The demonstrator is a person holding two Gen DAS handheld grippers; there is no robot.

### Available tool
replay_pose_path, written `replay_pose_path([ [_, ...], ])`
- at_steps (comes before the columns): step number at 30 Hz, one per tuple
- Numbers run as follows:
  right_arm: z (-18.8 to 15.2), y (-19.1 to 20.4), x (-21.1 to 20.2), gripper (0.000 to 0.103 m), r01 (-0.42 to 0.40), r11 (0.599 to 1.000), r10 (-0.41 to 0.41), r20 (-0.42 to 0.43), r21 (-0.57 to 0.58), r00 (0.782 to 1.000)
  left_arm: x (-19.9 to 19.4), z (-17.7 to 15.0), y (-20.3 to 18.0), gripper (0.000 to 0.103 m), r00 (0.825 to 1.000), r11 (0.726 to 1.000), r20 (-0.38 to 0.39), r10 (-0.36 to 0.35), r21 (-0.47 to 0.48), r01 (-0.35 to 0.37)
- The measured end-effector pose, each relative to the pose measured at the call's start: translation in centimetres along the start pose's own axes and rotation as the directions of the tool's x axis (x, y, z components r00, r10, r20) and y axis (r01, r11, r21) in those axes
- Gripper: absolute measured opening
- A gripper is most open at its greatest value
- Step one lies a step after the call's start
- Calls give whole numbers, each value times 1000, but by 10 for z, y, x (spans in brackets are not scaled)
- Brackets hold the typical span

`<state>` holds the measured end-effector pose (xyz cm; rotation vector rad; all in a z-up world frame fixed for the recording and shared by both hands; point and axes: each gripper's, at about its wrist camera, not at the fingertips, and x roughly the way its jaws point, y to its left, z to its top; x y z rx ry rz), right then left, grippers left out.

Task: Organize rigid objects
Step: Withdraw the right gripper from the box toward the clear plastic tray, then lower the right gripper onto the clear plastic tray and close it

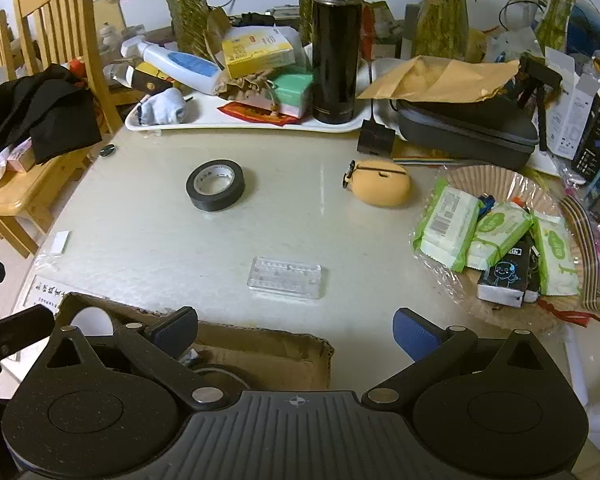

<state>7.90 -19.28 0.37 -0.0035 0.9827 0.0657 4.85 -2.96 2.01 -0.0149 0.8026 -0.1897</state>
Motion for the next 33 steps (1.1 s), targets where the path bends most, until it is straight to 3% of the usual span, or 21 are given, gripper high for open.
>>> replay_pose_path([
  [10,15,-8,-1,103,17,999,-17,23,28,1000,8,-2,-9,103,1000,998,4,-26,64,26],
  [16,25,-21,1,103,40,995,-44,53,87,998,16,-1,-18,103,998,995,-42,-53,82,57],
  [22,24,-26,10,103,25,994,-28,30,109,999,13,-1,-18,103,998,995,-55,-14,95,19],
  [33,41,-14,41,103,-11,996,15,-41,85,999,14,2,-7,102,992,999,-120,-28,36,32],
])
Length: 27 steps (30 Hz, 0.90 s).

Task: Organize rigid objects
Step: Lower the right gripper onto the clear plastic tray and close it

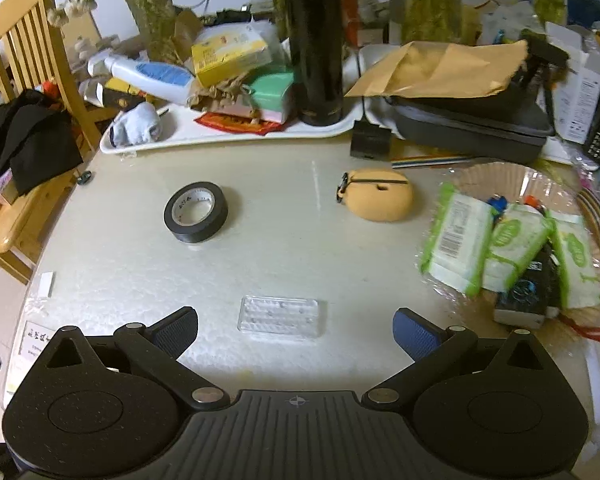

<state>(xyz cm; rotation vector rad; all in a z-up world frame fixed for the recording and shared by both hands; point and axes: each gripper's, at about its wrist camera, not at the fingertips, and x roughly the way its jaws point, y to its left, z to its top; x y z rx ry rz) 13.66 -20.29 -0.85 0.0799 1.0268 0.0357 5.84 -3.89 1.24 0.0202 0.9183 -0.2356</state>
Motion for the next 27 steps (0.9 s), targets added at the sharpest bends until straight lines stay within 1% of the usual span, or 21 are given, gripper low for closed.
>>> replay_pose_path([
  [5,6,3,29,103,5,1000,-6,-69,-4,998,-3,-1,2,102,1000,1000,2,-16,-8,16],
  [11,6,3,68,103,39,999,-38,-167,3,985,-4,1,1,102,999,999,10,-46,-18,46],
  [16,8,12,84,103,45,999,-49,-196,-25,979,-6,2,0,102,998,998,18,-60,-27,61],
  [23,12,19,107,103,90,996,-93,-235,-23,968,-6,3,3,102,998,997,7,-70,-40,70],
  [26,12,20,112,101,105,994,-104,-240,-5,965,-6,3,5,102,997,996,6,-73,-49,74],
  [27,12,21,114,96,113,994,-111,-240,-6,964,-6,3,5,102,997,996,6,-74,-51,74],
])
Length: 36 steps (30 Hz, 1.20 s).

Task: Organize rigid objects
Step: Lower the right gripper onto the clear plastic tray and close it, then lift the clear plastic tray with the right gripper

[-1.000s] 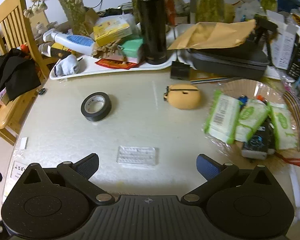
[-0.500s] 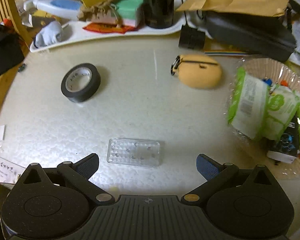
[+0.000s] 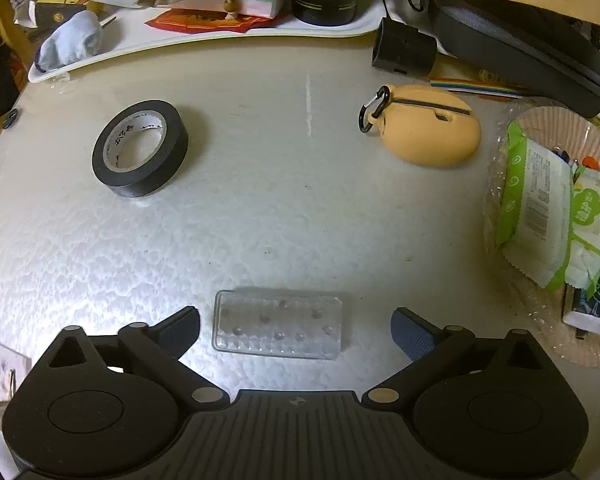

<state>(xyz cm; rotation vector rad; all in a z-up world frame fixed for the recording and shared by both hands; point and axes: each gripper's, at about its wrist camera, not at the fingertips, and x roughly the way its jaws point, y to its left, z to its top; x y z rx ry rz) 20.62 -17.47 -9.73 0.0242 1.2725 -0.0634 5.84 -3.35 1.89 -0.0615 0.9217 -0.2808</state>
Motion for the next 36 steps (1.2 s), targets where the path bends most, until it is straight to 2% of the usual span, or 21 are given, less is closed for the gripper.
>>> replay_pose_path([
  [5,-1,8,0,90,31,999,-31,2,-6,1000,0,-1,2,102,1000,1000,-3,5,-5,-5],
  [8,-2,8,-4,79,6,1000,-6,1,11,1000,1,-2,5,102,1000,1000,-4,12,-7,-12],
  [9,-3,9,-6,71,9,1000,-9,6,6,1000,1,-2,5,102,1000,1000,-5,14,-10,-14],
  [10,-3,11,-8,70,7,1000,-7,13,2,1000,1,-2,7,102,1000,1000,-6,16,-14,-16],
  [16,-7,9,-8,70,-1,1000,1,26,-6,1000,2,-2,9,102,1000,999,6,24,-28,-24],
  [22,-10,-2,-20,70,-17,1000,16,47,11,999,-4,0,7,102,995,999,90,45,-15,-44],
  [36,-26,-26,-98,70,-89,995,94,181,-32,979,-1,0,4,102,986,999,163,34,-17,-31],
])
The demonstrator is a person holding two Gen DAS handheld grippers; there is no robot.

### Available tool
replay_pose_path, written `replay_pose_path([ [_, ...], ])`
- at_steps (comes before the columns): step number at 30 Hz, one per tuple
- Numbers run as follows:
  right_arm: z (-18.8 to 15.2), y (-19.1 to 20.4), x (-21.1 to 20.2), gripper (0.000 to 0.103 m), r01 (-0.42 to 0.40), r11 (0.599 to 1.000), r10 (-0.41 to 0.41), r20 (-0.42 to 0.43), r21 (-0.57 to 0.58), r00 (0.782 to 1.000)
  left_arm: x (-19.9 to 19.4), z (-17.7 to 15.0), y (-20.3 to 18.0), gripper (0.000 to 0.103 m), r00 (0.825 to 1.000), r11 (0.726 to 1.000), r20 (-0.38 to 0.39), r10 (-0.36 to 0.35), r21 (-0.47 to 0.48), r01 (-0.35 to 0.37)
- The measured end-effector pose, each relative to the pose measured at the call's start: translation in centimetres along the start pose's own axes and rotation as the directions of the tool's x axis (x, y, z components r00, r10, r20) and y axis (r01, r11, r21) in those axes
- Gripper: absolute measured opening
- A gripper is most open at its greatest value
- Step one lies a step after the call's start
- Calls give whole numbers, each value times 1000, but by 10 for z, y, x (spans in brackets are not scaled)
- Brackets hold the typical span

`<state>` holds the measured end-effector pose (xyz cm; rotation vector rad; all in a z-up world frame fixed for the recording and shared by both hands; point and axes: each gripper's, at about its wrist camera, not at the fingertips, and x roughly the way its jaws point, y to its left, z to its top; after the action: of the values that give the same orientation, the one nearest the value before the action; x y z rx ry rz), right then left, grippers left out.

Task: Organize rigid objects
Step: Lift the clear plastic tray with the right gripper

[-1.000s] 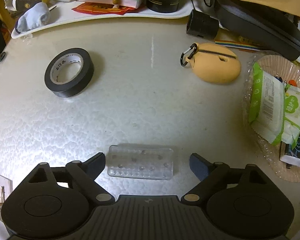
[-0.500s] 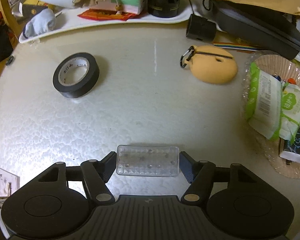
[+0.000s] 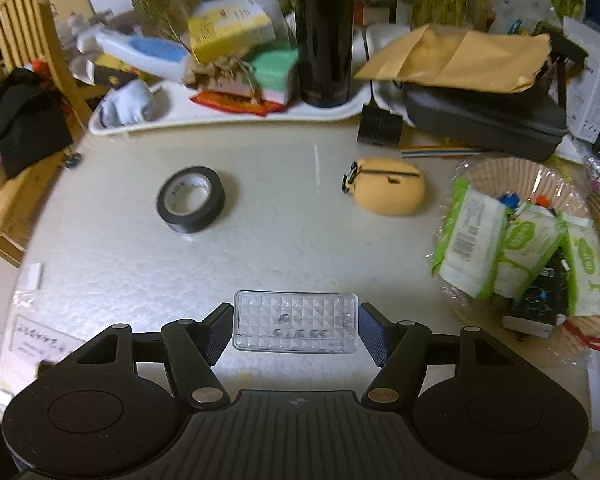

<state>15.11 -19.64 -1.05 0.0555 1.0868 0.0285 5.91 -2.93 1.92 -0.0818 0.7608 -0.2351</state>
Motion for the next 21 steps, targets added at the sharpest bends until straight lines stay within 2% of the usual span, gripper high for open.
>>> replay_pose_path([
  [9,-30,-12,-36,70,-54,998,53,28,22,998,1,-2,-9,102,999,998,25,-35,44,34],
  [14,-39,-21,-43,70,-42,998,40,48,40,998,0,-2,-10,102,996,996,45,-80,46,78],
  [21,-47,-39,-45,70,-51,994,46,49,102,998,1,6,-4,102,992,993,57,-114,-15,115],
])
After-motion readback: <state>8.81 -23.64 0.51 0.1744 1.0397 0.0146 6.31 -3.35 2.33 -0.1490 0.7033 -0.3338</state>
